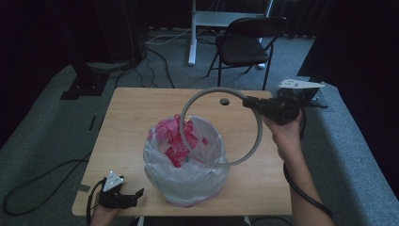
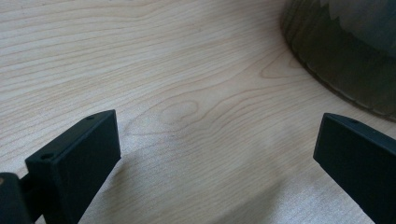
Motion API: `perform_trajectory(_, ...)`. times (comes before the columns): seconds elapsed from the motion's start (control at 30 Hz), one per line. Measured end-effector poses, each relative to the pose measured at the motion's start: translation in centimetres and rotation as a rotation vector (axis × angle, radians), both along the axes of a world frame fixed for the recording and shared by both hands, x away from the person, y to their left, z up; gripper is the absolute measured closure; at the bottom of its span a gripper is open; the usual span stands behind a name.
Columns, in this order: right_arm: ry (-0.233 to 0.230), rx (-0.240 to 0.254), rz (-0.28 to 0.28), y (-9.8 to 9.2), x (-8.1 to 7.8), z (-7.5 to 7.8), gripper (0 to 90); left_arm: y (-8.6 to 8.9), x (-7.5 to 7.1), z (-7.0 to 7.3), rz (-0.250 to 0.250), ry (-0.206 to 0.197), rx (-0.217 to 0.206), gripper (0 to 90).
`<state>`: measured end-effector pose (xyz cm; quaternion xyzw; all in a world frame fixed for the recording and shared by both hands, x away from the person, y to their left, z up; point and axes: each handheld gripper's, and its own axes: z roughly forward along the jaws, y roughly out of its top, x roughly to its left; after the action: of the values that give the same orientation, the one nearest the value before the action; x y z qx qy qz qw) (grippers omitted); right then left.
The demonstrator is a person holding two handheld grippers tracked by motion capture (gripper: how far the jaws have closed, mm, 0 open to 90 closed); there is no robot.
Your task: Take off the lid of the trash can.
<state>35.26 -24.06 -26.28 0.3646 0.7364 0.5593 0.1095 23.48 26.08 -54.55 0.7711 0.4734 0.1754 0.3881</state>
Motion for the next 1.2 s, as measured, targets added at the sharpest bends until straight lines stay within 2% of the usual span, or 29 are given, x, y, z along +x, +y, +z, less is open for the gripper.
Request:
perform_trajectory(0.3, 0.001, 0.026, -0.091, -3.6, -0.3, 0.1, 82.1, 0.0, 0.0, 0.0, -0.001, 0.001, 0.006, 0.6)
perform_trajectory(0.7, 0.011, 0.047, -0.207, -8.2, -1.0, -0.8, 82.2, 0.0, 0.0, 0.0, 0.000, 0.002, 0.005, 0.6)
perform_trajectory(0.9, 0.028, 0.043, -0.245, -9.9, -1.2, -1.9, 82.1, 0.0, 0.0, 0.0, 0.003, 0.002, 0.006, 0.6)
perform_trajectory(1.2, 0.072, 0.040, -0.277, -11.1, -1.2, -4.3, 82.1, -0.1, 0.0, 0.0, 0.003, 0.003, 0.008, 0.6)
